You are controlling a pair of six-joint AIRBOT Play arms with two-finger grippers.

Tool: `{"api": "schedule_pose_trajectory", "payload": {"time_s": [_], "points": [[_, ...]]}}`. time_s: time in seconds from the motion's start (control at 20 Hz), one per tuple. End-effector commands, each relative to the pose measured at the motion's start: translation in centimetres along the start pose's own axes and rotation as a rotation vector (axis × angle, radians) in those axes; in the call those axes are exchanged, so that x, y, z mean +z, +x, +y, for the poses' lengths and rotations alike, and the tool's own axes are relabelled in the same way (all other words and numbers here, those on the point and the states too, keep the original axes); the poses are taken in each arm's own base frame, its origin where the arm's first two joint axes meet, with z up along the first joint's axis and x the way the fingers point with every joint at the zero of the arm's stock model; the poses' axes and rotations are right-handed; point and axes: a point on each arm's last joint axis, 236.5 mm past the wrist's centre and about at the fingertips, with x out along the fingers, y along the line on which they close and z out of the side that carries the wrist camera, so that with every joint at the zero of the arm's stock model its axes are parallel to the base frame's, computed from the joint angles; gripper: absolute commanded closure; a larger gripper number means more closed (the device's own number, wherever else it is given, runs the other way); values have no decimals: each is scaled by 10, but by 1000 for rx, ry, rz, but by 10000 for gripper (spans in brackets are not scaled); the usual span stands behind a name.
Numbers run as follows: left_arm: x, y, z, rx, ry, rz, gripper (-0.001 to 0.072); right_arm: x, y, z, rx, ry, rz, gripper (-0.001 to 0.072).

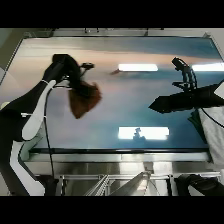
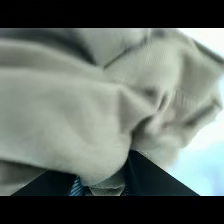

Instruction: Fold the shirts.

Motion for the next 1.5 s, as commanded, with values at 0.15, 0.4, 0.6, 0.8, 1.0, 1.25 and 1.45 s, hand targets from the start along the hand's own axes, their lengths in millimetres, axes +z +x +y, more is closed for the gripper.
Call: {"api": "schedule_pose_trajectory", "payload": {"time_s": [0.15,0.4,0.6,0.8,1.0,1.25,1.45], "points": [[34,-41,-215,-380,217,-153,679,2,0,0,-1,0,-7,693],[29,-28,-257,-390,272,-136,411,8,0,-1,-6,0,-36,693],[22,-53,-236,-390,188,-121,-12,8,0,0,-2,1,-36,691],[-27,-102,-155,-370,10,-20,-5,8,-9,-37,-106,42,-34,691],[-64,-72,-83,-419,-311,-84,-4,-5,-13,-97,-176,201,32,273],[-80,-4,-93,-618,-491,-141,14,-31,57,-122,-72,292,232,215],[-73,38,-130,-683,-442,-42,14,-28,116,-101,137,356,260,215]]}}
